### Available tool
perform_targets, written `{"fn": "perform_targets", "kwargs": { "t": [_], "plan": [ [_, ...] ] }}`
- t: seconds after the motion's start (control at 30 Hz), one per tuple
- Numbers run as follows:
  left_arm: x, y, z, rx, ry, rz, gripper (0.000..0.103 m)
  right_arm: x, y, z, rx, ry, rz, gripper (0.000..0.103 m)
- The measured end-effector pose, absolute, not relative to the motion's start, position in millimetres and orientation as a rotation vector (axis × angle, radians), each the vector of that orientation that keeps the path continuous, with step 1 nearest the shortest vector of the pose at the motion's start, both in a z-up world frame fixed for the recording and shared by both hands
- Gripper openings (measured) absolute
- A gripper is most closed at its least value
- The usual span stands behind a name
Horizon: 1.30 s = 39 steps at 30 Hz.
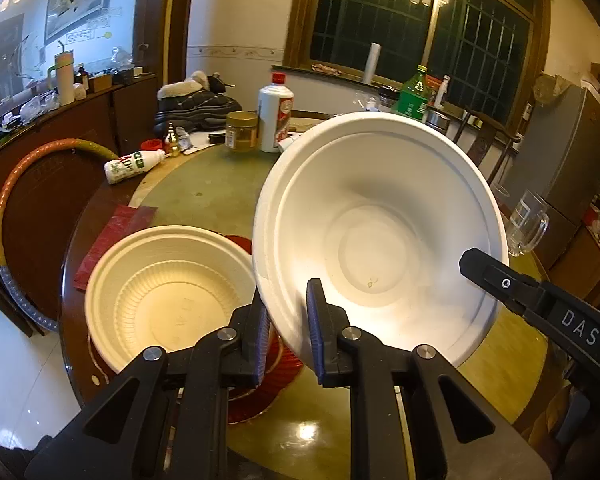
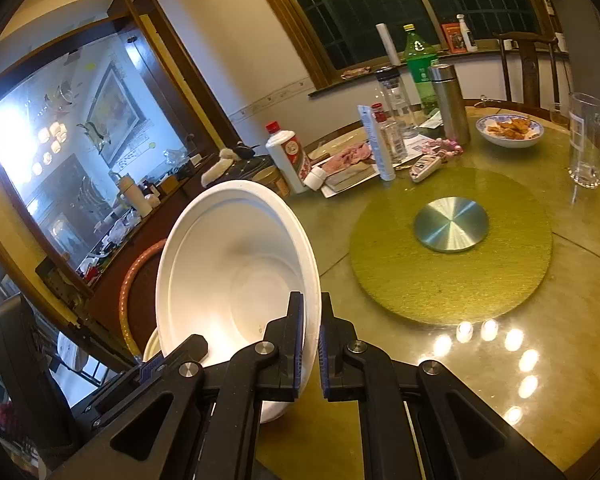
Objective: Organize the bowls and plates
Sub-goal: 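Lift the white foam bowl with both grippers and carry it toward the red plate stack, then lower the foam bowl onto the bowl stack with both grippers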
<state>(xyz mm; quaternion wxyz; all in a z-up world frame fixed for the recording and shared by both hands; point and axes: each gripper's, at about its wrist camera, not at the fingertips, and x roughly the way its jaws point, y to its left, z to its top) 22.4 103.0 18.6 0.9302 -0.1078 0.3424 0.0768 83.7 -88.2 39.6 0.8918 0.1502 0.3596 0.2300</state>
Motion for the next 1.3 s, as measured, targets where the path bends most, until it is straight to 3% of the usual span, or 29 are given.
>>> {"fn": "perform_targets", "kwargs": {
  "t": [0.9, 1.3],
  "plan": [
    [-10, 168, 30, -0.261, 0.662, 0.258, 0.015, 75, -12, 55, 0.245, 0.767, 0.635, 0.007],
    [-19, 195, 9, -0.277, 0.72, 0.321, 0.015, 85, 24, 24, 0.249, 0.897, 0.708, 0.007]
  ]
}}
